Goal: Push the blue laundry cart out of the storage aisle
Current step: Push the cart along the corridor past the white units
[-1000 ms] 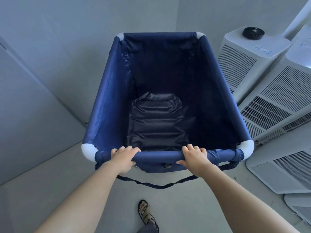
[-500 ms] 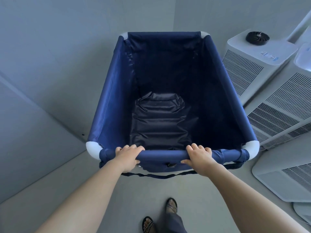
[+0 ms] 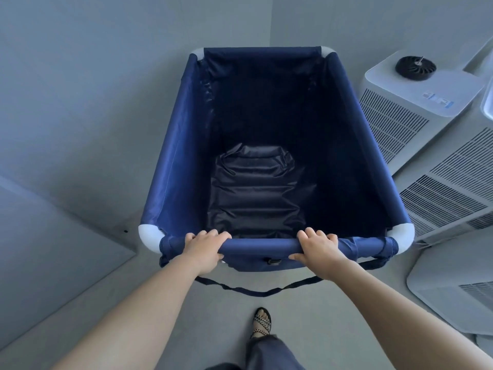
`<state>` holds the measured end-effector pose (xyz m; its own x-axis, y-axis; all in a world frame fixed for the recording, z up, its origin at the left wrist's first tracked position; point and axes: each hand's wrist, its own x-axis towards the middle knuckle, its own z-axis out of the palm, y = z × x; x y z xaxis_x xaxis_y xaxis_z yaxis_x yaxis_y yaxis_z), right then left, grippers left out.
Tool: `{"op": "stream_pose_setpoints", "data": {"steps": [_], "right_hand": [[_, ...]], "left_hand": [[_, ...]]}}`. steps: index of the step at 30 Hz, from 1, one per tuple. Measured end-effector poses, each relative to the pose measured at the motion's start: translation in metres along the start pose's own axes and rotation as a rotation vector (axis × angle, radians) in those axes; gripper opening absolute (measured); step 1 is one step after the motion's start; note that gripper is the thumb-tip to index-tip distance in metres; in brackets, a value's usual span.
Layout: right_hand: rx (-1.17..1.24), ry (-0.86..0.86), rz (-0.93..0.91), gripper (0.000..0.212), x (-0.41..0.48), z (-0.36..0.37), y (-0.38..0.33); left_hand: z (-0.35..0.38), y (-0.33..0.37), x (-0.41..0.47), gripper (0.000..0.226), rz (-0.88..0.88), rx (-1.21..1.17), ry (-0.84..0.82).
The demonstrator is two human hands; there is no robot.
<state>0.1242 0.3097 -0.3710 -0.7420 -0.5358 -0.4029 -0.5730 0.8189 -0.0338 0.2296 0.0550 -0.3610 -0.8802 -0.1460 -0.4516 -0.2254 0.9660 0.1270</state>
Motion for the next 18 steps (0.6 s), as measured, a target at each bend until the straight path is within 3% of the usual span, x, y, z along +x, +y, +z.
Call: {"op": "stream_pose_setpoints", "data": {"steps": [11,18], "right_hand": [[-0.04,-0.034,0.032,0.049,0.035,-0.025,-0.008],[-0.002,-0.057,0.104,0.048,0.043,-0.028,-0.065]], "left_hand": [[-0.02,-0.025,0.042,0.031,0.082,-0.022,0.021],[-0.033,-0.081,0.046,0.033,0.145,0.012,-0.021]]}}
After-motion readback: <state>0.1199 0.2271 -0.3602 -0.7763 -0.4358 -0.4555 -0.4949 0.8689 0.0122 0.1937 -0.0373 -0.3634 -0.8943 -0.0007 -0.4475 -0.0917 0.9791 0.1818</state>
